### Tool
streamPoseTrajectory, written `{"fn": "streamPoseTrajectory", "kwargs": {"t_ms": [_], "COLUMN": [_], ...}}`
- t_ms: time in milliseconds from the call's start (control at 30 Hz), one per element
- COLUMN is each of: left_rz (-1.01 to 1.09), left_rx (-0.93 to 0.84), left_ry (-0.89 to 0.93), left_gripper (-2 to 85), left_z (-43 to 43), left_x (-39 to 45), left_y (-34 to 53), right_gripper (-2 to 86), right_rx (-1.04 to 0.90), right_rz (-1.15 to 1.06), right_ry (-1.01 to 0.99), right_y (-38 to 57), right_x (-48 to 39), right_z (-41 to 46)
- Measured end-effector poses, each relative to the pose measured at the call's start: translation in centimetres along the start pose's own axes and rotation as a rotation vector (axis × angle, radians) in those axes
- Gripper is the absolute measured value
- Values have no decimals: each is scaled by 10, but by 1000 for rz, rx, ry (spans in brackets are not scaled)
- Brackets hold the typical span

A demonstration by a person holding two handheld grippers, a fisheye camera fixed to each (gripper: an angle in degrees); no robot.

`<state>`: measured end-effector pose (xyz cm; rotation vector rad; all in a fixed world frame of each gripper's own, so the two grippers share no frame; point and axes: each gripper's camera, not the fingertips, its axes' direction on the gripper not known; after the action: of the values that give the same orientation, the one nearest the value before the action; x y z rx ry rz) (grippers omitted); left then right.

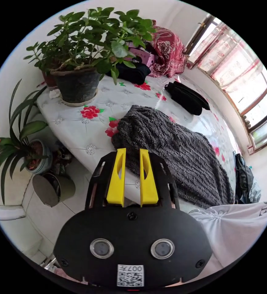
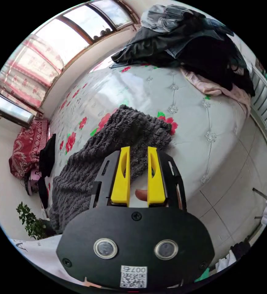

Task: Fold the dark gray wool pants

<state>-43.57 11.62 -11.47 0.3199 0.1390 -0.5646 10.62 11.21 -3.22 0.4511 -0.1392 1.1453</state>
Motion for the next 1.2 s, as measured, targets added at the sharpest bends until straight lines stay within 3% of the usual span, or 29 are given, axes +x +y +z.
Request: {"fn": "streamPoseTrajectory", "kwargs": {"t_ms": [133,267,400,567,633,733,800,867,1033,1200], "left_rz": [50,-3,43,77,71,19,-56,-59,-18,-143], "left_rx": [-88,-206,-146,-11,-31,-138,-226,-224,-223,-142], "left_ry": [32,-182,-178,-13,-31,-37,-20,-37,-71,95], "left_gripper": [110,107,8,-5,-5,8,40,58,67,83], "left_z": [41,97,77,4,1,38,76,88,80,54], "left_x": [35,52,72,61,46,14,-2,-3,-5,-44], "left_y": [-11,-24,-38,-34,-27,-9,0,1,-6,8], "right_gripper": [46,25,6,2,2,5,12,23,50,76], "right_rx": [-10,-28,-38,194,247,179,27,-50,48,41], "right_rz": [108,91,-4,-258,-311,-207,-43,81,174,238], "right_ry": [-77,-6,-28,-242,-248,-184,-137,-113,-215,-381], "right_y": [-2,-12,-32,-43,-41,-40,-34,-28,-9,5], "right_x": [26,19,-9,-44,-43,-9,28,51,81,103], "right_z": [10,27,20,-63,-79,-50,-3,18,1,8]}}
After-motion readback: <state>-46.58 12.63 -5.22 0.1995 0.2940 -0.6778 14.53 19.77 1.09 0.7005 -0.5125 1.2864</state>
